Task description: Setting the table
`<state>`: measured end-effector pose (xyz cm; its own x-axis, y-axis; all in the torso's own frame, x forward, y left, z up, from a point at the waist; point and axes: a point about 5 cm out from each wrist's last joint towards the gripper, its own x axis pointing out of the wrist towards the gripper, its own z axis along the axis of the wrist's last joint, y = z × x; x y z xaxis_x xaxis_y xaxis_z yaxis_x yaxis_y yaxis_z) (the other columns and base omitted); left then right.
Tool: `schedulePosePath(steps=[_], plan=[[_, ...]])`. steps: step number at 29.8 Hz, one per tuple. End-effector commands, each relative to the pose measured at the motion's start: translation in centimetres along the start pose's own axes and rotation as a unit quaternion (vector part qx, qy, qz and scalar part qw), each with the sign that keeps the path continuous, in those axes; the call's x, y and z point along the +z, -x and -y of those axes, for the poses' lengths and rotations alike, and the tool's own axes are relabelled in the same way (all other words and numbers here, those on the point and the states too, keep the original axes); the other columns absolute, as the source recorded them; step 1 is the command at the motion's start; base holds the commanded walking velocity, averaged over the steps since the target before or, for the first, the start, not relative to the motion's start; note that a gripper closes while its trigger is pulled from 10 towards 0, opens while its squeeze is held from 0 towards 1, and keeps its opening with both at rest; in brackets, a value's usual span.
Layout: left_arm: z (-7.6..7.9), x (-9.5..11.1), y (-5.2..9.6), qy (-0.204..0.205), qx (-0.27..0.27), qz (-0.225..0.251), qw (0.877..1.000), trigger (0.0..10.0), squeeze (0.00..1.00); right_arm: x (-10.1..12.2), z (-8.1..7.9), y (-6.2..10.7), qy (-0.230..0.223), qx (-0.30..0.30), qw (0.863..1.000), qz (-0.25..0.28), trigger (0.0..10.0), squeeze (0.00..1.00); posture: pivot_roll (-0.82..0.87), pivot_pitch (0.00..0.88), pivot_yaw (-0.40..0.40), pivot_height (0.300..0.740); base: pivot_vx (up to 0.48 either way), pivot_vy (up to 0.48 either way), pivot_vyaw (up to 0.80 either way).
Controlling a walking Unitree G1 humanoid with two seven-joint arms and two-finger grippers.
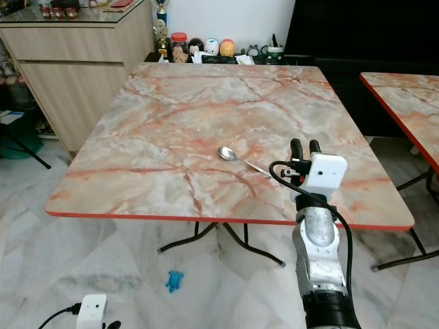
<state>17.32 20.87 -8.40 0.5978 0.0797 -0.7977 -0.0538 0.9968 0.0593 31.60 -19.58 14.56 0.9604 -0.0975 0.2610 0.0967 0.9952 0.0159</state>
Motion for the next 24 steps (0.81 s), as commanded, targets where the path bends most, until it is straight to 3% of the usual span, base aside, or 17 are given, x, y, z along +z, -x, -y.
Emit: schedulePosePath(steps=[1,15,19,24], plan=[[-0.05,-0.32,0.08,-0.006,0.0,-0.003,1.0,10.0,0.0,0.24,-0.17,-0.11,0.0,0.004,1.0,0.002,10.0,0.0,0.05,0.005,-0.013,0.736,0.326,0.0,0.0],[0.09,-0.04,0.02,-0.005,-0.002,0.002,1.0,10.0,0.0,0.23,-0.09,-0.08,0.008,0.009,1.0,0.002,10.0,0.0,0.04,0.005,-0.012,0.736,0.363,0.0,0.0],[0.15,0.06,-0.01,-0.007,-0.002,0.004,1.0,10.0,0.0,0.27,-0.24,-0.05,0.006,0.013,1.0,0.004,10.0,0.0,0.04,0.005,-0.011,0.736,0.389,0.0,0.59],[0.31,0.34,-0.07,-0.009,-0.004,0.009,1.0,10.0,0.0,-0.09,-0.31,0.05,-0.001,0.025,1.0,-0.011,10.0,0.0,0.04,0.008,-0.011,0.736,0.048,0.0,0.0]])
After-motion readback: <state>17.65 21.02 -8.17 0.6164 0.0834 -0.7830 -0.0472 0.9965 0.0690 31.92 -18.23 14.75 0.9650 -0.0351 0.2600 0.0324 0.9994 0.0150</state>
